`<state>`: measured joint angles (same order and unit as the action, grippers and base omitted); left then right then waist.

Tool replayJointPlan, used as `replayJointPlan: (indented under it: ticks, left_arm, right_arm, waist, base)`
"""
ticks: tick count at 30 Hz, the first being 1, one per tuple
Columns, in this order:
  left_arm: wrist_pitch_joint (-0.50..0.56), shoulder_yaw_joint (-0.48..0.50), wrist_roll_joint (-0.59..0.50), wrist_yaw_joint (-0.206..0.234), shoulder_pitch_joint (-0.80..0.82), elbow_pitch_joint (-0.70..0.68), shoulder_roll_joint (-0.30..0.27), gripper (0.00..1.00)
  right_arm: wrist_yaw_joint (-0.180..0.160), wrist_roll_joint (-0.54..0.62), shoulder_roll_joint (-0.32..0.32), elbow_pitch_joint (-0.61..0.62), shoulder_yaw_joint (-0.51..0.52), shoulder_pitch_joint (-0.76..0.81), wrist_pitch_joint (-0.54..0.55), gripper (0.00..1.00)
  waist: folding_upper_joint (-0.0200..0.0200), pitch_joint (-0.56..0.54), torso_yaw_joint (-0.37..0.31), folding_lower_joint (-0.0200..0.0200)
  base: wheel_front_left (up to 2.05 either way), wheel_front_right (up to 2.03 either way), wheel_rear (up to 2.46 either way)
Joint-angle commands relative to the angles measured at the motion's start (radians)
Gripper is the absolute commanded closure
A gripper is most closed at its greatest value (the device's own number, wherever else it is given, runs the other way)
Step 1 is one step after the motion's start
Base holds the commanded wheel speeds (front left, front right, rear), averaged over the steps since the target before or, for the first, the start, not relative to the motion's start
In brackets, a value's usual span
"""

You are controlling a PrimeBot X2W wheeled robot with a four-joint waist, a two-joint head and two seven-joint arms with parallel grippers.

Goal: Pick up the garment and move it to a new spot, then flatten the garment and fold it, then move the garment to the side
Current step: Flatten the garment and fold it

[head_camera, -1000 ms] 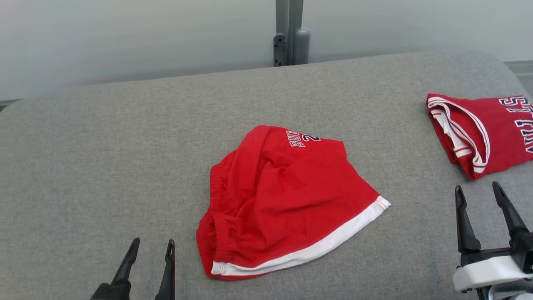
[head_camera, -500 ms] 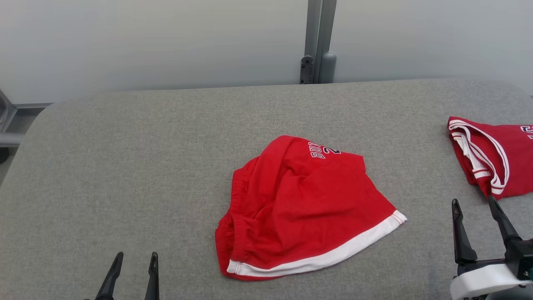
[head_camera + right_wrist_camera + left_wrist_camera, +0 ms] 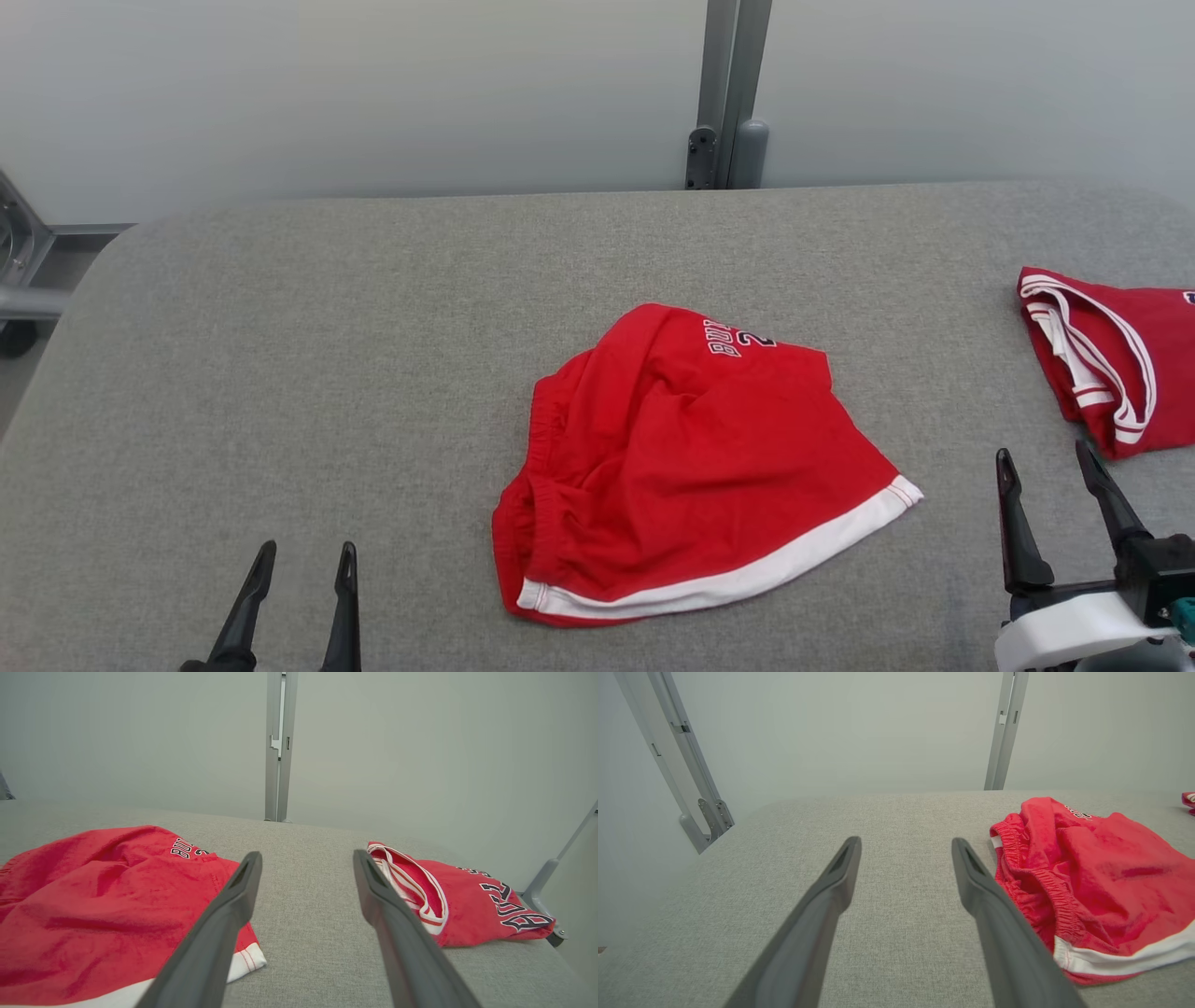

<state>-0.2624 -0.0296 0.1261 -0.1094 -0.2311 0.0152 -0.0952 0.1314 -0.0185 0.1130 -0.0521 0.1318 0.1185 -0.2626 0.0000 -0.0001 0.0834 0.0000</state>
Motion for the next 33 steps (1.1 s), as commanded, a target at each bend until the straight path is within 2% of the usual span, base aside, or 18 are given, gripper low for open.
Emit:
replayJointPlan:
  ticks: [1, 4, 6, 10, 14, 19, 33]
  left_arm:
    - [-0.003, -0.002, -0.007, -0.005, 0.014, -0.018, 0.006, 0.00]
    - [-0.002, -0.037, -0.009, -0.014, 0.025, -0.042, 0.016, 0.00]
    - [0.001, -0.100, -0.012, -0.017, 0.025, 0.002, 0.014, 0.00]
    - [0.068, -0.227, 0.014, -0.021, 0.082, 0.057, 0.000, 0.00]
    - [0.123, -0.331, 0.062, -0.021, 0.130, 0.097, -0.037, 0.00]
    - [0.151, -0.394, 0.114, -0.022, 0.166, 0.135, -0.064, 0.00]
    - [0.130, -0.479, 0.176, -0.022, 0.241, 0.219, -0.087, 0.00]
  right_arm:
    - [-0.002, -0.014, 0.007, 0.002, -0.011, -0.011, -0.003, 0.00]
    - [-0.002, -0.050, 0.028, -0.017, -0.041, -0.040, -0.003, 0.00]
    - [-0.002, -0.069, 0.067, -0.098, -0.097, -0.057, 0.011, 0.00]
    - [-0.001, -0.117, 0.172, -0.231, -0.271, -0.166, 0.147, 0.00]
    - [-0.002, -0.182, 0.231, -0.325, -0.383, -0.259, 0.249, 0.00]
    - [-0.002, -0.237, 0.268, -0.396, -0.452, -0.330, 0.277, 0.00]
    - [-0.002, -0.297, 0.273, -0.535, -0.542, -0.415, 0.245, 0.00]
  waist:
    - [0.0000, 0.003, 0.002, 0.0000]
    - [0.0000, 0.022, 0.006, 0.0000]
    - [0.0000, 0.036, 0.007, 0.0000]
    - [0.0000, 0.070, 0.007, 0.0000]
    - [0.0000, 0.106, 0.010, 0.0000]
    - [0.0000, 0.136, 0.021, 0.0000]
    - [0.0000, 0.165, 0.018, 0.0000]
  base:
    - [0.00, 0.00, 0.00]
    - [0.00, 0.00, 0.00]
    - [0.00, 0.00, 0.00]
    - [0.00, 0.00, 0.00]
    - [0.00, 0.00, 0.00]
    - [0.00, 0.00, 0.00]
    - [0.00, 0.00, 0.00]
